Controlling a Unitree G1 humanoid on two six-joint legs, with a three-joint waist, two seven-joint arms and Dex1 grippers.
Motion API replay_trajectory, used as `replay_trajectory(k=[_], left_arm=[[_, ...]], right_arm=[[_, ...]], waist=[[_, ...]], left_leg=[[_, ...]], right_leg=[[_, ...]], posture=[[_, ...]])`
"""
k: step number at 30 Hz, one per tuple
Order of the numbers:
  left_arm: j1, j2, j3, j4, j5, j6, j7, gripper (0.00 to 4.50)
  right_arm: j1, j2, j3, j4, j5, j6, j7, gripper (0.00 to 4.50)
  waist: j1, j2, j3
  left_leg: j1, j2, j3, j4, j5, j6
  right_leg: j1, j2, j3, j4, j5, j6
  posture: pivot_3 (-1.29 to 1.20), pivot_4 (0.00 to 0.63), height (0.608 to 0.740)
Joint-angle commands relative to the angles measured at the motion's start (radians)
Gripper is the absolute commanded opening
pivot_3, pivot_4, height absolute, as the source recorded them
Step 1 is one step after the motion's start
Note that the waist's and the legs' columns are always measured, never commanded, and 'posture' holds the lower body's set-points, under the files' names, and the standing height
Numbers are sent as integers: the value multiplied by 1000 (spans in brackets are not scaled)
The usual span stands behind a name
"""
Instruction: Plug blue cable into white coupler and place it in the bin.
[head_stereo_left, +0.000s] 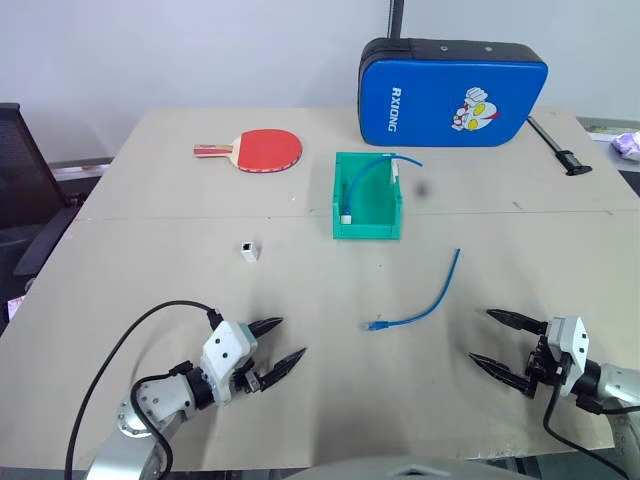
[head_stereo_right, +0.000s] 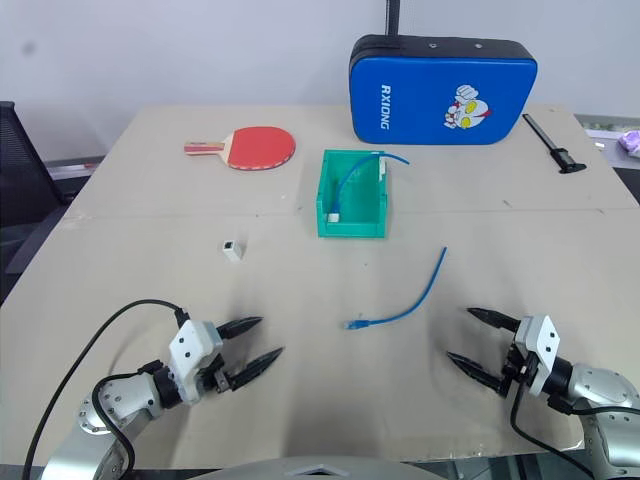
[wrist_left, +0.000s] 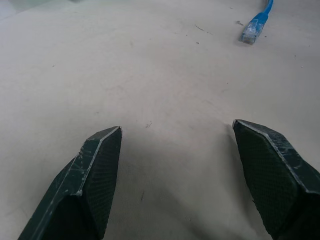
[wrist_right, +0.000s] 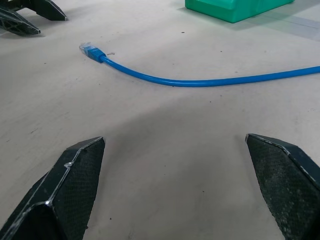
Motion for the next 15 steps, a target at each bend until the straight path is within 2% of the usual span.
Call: replay_trajectory(k=[1,15], left_arm=[[14,7,10,-5,3,12,-4,3627],[-14,4,5,50,13,-16,-23,3627]], right_arm=[[-3,-5,-22,-33,7,-3,-3,4449],[9,6,-12,-56,3,8,-25,4449]], waist=[[0,0,0],[0,0,1]], left_leg=[[0,0,0,0,0,0],[0,0,0,0,0,0]], right_leg=[[0,0,0,0,0,0],[0,1,0,0,0,0]], posture=[[0,150,681],[0,150,681]])
